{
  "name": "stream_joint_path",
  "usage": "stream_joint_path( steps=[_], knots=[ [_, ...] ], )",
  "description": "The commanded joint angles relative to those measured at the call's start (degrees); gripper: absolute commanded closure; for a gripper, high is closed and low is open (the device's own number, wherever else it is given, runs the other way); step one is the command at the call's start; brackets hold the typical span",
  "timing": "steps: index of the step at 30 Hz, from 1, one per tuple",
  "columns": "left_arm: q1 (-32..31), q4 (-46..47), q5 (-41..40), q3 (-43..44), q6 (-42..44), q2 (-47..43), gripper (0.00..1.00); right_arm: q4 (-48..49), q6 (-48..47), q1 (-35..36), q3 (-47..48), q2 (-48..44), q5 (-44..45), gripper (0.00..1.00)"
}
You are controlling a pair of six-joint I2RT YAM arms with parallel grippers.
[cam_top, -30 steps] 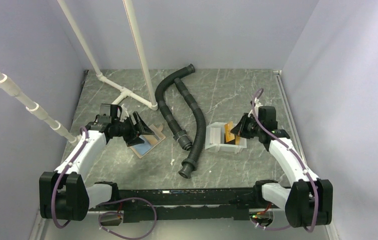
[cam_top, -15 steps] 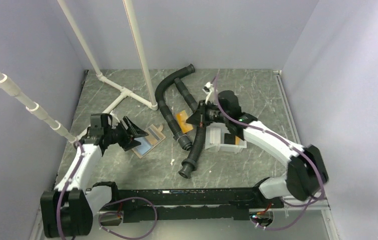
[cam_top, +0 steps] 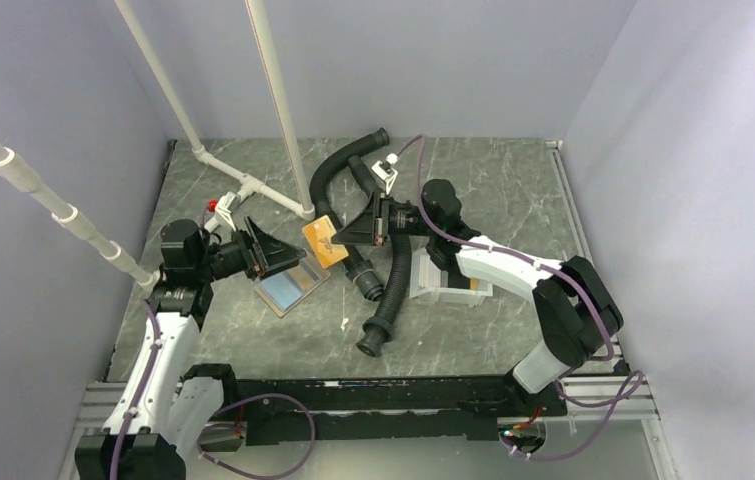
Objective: Put the credit cards into the card holder
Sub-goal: Insert the credit card into the card holder.
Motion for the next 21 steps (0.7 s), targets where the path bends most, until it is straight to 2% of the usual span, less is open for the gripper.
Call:
stream_joint_path(
  steps=[1,5,7,9,12,14,15,16,18,19,21],
  knots=[
    [-0.6,12.3,4.9,0.3,-6.4,0.5,0.19,10.9,5.9,1.6,2.7,1.3,-1.9,1.0],
    [-0.7,16.2,5.0,0.2,-9.3,-0.2,0.27,14.5,8.2,2.7,4.0,3.6,-1.6,1.0],
    [-0.7,14.9,4.4,0.7,-8.7,-0.5,0.36,15.6,9.0,3.3,4.4,4.7,-1.3,1.0],
    [-0.7,10.6,3.3,1.9,-6.2,-0.2,0.48,16.7,9.6,3.9,4.6,5.6,-1.0,1.0],
    [-0.7,0.8,-0.1,3.9,-0.2,1.0,0.74,17.1,9.5,4.3,4.5,6.4,-0.2,1.0],
    [-0.7,-7.6,-4.7,5.6,4.4,2.2,0.96,13.7,6.7,4.3,4.5,6.5,0.8,1.0],
    [-0.7,-12.0,-7.7,6.3,6.7,3.1,1.0,9.9,2.8,4.3,4.8,6.3,1.6,0.98],
    [-0.7,-16.3,-11.1,7.2,9.0,4.0,1.0,5.0,-1.7,4.2,5.4,6.0,3.1,0.91],
    [0.3,-24.9,-15.6,9.0,13.5,7.6,1.0,-9.4,-13.8,4.5,8.2,5.9,10.1,0.67],
    [1.4,-27.6,-15.8,9.3,15.4,9.9,1.0,-16.0,-19.2,5.0,10.1,6.4,13.4,0.63],
    [3.8,-31.2,-16.8,9.9,18.6,15.6,1.0,-21.7,-24.7,5.5,12.5,8.5,16.4,0.56]
  ],
)
